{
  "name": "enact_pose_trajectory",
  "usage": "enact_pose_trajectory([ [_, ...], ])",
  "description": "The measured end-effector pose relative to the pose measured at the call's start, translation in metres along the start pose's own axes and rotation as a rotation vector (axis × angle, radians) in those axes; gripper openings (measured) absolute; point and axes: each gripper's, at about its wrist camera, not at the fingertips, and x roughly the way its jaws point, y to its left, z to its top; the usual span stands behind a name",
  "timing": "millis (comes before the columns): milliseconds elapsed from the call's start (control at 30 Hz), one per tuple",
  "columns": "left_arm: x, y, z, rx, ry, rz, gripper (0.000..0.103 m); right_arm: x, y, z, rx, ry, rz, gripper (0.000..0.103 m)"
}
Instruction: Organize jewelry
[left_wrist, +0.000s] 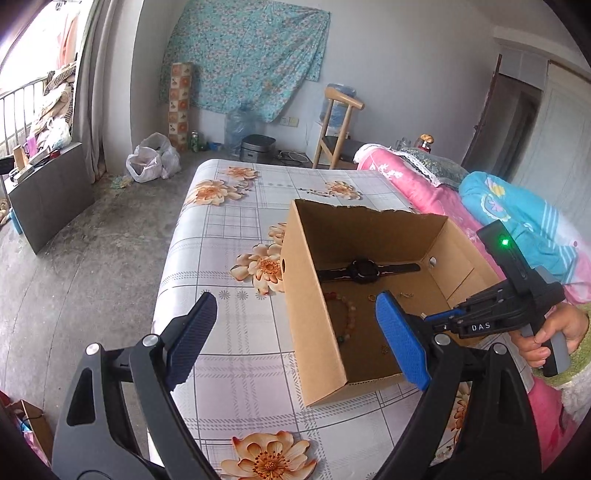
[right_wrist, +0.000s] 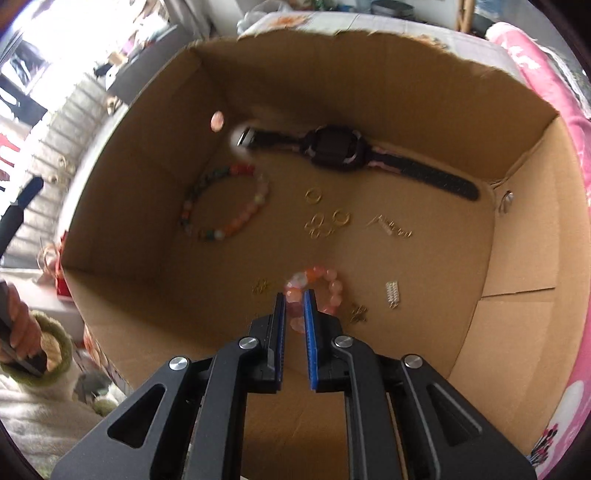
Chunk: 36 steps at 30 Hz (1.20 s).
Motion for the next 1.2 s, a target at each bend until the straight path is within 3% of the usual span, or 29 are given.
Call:
enact_pose_trajectory([
  [100,0.003,-0.002,-0.001,0.006,0.006,0.0,0.084,-0.009,-0.007,0.0,0.022,-0.015,0.022,0.011],
  [267,0.004,-0.002,-0.003,0.012,0.004,-0.007,0.084,-0.02,-0.022,0.008,0.043,-0.025,-0.034,0.011],
  [633,0.004,0.0,-0.003,0.018,-0.002,0.011,0.085,0.024,-0.002,0.018,-0.232,0.236,-0.208,0.011],
  [767,0.004,-0.005,-0.004,0.03,0.007,0.021,0.085,0.026,-0.002,0.019,-0.237,0.248,-0.262,0.011],
  [833,0.001,-0.01,-0.004,0.034,0.007,0.032,0.086,0.007,-0.002,0.019,-0.209,0.173,-0.27,0.011],
  [967,-0.013,-0.023,-0.004,0.062,-0.018,0.062,0.091,-0.067,0.006,-0.002,-0.139,-0.087,-0.219,0.012],
  [1067,-0.024,-0.037,-0.003,0.092,-0.037,0.078,0.095,-0.119,0.01,-0.032,-0.037,-0.295,-0.164,0.046],
  [1200,-0.04,-0.056,-0.007,0.107,-0.053,0.069,0.095,-0.159,0.012,-0.081,0.088,-0.495,-0.132,0.059],
])
